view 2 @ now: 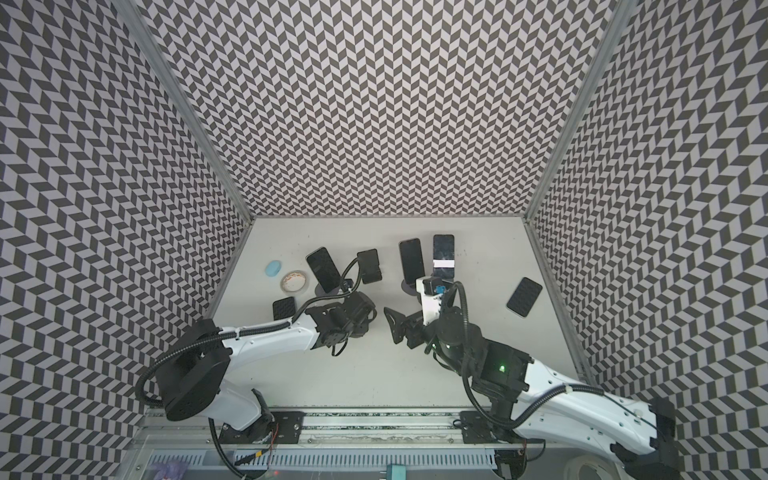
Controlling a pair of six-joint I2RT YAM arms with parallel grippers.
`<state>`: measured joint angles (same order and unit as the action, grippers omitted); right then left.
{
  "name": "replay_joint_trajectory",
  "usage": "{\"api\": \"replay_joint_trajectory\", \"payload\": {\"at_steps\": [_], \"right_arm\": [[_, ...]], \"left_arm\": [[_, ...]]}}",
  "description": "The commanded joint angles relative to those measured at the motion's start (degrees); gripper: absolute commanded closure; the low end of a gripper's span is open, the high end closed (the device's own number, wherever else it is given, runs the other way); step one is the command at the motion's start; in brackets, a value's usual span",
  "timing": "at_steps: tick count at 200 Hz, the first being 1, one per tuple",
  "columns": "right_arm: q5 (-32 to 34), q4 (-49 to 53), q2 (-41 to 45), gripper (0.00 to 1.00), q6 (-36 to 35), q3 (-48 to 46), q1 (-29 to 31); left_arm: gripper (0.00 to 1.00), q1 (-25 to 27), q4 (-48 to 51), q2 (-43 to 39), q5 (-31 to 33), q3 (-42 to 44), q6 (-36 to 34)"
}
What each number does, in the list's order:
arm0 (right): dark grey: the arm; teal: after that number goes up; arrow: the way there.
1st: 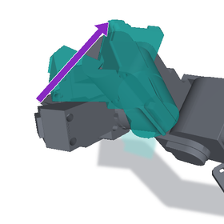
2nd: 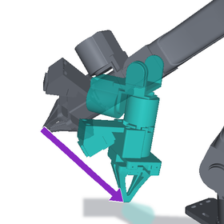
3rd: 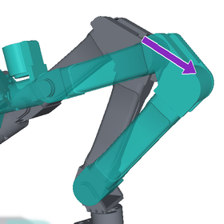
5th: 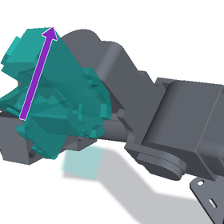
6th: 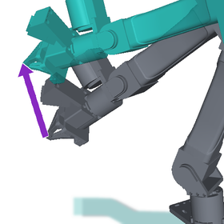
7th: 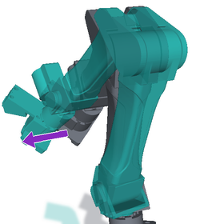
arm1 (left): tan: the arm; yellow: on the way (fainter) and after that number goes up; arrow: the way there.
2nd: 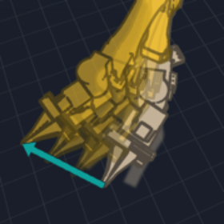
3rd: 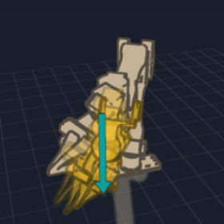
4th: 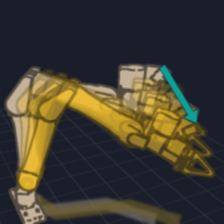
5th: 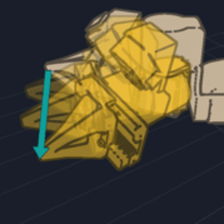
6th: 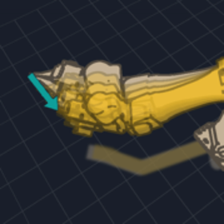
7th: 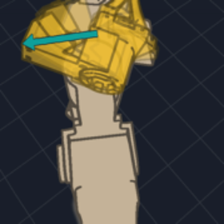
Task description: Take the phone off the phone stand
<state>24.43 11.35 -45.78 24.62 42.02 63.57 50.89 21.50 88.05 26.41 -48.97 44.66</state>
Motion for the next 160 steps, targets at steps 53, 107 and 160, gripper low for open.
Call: {"api": "replay_joint_trajectory", "payload": {"at_steps": [53, 107, 160], "right_arm": [[0.98, -1.84, 0.43, 0.05, -0.33, -0.41, -0.12], [-0.06, -2.74, 0.23, 0.05, -0.32, -0.8, -0.12], [-0.7, -2.83, -0.08, 0.05, 0.01, -0.4, -0.12]], "left_arm": [[0.38, -0.71, 0.15, -2.66, 0.19, -0.38, -0.78], [0.39, -2.57, 2.19, -7.15, 1.03, -1.33, -2.12], [0.41, -2.81, 2.01, -6.88, 0.22, -0.78, -2.63]]}}
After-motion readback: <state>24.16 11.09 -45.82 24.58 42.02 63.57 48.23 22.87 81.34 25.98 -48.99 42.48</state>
